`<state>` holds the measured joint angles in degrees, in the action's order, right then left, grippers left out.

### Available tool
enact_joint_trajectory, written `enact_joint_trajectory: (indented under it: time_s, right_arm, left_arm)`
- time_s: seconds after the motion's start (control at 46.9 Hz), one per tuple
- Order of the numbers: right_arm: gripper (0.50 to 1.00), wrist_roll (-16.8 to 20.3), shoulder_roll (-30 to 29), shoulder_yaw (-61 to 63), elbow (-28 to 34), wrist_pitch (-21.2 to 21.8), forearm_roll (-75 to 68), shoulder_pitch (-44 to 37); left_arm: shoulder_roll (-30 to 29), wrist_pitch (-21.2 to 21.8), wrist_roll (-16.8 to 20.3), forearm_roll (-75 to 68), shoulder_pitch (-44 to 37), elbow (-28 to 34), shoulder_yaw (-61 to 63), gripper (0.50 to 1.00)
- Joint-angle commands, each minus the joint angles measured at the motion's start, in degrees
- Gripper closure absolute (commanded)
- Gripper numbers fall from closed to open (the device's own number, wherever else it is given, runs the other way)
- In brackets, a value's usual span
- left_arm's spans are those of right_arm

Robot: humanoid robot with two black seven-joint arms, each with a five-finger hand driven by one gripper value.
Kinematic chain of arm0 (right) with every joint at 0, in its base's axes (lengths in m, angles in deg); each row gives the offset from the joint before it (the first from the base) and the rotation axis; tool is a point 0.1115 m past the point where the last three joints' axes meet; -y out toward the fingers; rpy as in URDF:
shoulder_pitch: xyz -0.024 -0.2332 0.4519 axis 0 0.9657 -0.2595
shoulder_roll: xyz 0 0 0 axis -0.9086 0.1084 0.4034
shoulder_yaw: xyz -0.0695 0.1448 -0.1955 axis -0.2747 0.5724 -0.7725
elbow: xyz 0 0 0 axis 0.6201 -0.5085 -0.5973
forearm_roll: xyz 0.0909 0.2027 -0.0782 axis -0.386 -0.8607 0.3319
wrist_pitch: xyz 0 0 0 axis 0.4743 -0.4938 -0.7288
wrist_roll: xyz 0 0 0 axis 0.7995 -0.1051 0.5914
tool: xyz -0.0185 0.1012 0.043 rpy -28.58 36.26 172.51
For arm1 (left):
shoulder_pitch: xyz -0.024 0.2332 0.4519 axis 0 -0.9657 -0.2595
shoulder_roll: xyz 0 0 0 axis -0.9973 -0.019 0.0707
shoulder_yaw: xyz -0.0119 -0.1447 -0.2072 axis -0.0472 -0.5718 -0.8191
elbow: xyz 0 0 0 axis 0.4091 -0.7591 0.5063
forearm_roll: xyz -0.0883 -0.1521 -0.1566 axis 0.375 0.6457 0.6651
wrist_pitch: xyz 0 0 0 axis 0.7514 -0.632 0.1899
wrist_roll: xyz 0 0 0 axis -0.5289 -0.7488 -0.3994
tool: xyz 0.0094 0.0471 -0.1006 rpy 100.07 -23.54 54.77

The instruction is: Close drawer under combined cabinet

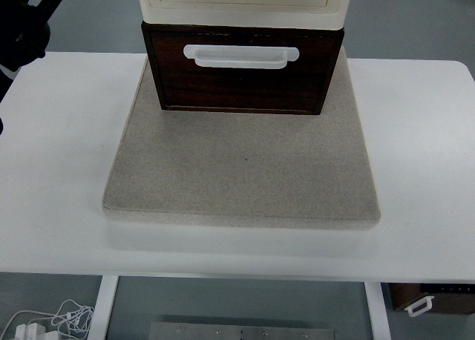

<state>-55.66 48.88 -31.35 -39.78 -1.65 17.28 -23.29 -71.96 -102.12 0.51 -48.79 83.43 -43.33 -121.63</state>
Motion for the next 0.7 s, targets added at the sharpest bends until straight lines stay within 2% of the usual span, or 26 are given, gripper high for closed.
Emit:
enact_joint_trajectory:
  time_s: [0.0, 0.213, 0.405, 0.597, 0.682]
  right_arm:
    - [0.548, 0.0, 0.0, 0.0, 0.0, 0.0, 0.0, 0.0]
    - [0.548, 0.0, 0.0, 0.0, 0.0, 0.0, 0.0, 0.0]
    - [0.548, 0.0, 0.0, 0.0, 0.0, 0.0, 0.0, 0.0]
    - [0.548, 0.0, 0.0, 0.0, 0.0, 0.0, 0.0, 0.0]
    - [0.548, 0.0, 0.0, 0.1, 0.0, 0.0, 0.0, 0.0]
  left_arm:
    - [-0.2, 0.6, 0.2, 0.1, 0.5, 0.1, -6.2, 0.500]
    - [-0.6, 2.5, 0.4, 0.1, 0.7, 1.8, -20.0, 0.500]
    - [-1.1, 4.5, 2.4, 0.1, 0.6, 7.4, -28.2, 0.500]
    - [-3.7, 12.7, 7.4, 0.2, 0.7, 12.5, -29.8, 0.500]
    - [-4.9, 16.6, 8.5, 0.3, 0.6, 14.6, -29.8, 0.500]
